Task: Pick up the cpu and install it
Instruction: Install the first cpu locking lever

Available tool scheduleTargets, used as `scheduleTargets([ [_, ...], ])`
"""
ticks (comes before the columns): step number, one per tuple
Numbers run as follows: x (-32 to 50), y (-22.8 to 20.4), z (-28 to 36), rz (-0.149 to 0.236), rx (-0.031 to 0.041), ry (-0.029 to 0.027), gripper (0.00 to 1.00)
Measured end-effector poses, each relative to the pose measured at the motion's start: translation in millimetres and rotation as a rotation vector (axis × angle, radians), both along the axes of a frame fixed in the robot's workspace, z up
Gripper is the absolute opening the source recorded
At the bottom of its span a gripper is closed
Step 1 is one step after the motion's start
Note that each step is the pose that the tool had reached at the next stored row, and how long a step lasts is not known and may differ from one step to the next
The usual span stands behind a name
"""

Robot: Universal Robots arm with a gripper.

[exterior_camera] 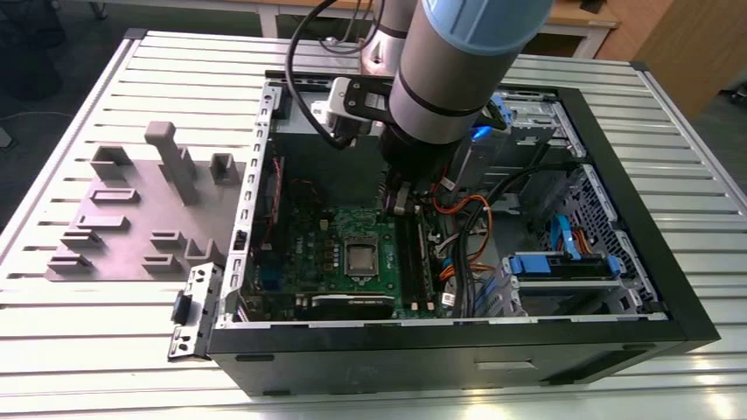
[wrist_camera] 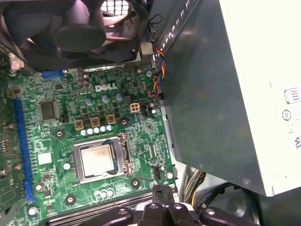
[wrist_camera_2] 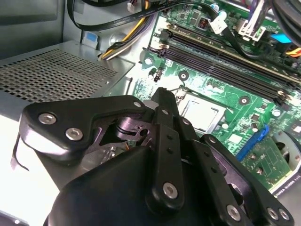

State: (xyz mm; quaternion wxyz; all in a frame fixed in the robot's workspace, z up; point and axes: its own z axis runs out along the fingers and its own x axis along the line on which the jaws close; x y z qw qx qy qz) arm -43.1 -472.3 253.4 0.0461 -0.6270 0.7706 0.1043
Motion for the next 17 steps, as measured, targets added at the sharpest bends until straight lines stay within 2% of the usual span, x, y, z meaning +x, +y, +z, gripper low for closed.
scheduleTargets([
  [2,0.0,0.9,-1.7,0.000,0.0023,0.0001,0.11],
  [8,-0.1,2.9,-2.9,0.000,0.0177,-0.0001,0.11],
  [11,-0.1,3.4,-3.5,0.000,0.0213,0.0001,0.11],
  [13,-0.1,4.1,-4.0,0.000,0.0262,0.0001,0.11],
  [17,-0.1,5.0,-5.1,0.000,0.0299,0.0000,0.11],
])
